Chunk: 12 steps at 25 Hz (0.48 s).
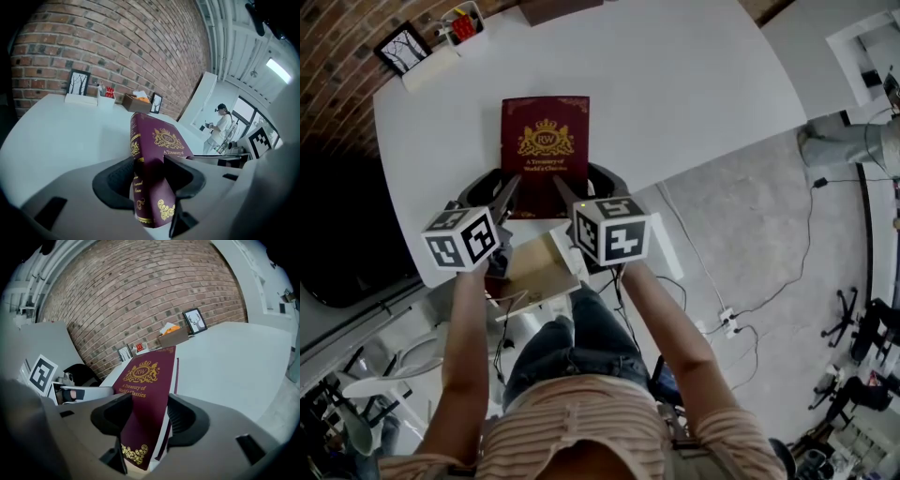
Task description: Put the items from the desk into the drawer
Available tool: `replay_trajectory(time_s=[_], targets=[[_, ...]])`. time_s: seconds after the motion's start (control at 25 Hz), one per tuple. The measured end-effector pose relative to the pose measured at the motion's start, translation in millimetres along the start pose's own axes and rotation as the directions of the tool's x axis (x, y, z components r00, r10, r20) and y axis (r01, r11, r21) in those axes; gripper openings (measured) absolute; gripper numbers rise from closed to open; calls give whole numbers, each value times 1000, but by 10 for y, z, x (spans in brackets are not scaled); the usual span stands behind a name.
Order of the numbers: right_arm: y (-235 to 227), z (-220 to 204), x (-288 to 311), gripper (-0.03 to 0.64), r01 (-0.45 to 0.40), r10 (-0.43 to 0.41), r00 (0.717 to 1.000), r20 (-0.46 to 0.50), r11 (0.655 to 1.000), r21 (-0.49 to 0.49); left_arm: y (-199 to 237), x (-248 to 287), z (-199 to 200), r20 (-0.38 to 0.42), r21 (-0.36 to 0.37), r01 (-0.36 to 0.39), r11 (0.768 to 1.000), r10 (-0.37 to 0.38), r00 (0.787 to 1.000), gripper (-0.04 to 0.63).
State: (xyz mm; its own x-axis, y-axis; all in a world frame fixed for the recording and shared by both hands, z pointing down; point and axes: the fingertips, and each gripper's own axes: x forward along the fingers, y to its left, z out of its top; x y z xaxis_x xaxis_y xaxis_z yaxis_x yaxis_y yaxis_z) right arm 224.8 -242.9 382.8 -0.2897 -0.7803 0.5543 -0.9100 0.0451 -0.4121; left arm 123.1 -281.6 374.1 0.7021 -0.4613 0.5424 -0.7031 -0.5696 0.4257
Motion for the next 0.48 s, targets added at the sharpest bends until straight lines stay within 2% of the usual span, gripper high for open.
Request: replay_trajectory(time_s=[0.32,0.48], targets=[[278,137,-90,233,-47,53,997,50,994,-98,-18,-336,81,95,-14,-53,998,54,994,198],[489,172,-135,232,-93,103,992,71,987,-135,-11,-597,107,165,-14,-105,994,106,981,198]])
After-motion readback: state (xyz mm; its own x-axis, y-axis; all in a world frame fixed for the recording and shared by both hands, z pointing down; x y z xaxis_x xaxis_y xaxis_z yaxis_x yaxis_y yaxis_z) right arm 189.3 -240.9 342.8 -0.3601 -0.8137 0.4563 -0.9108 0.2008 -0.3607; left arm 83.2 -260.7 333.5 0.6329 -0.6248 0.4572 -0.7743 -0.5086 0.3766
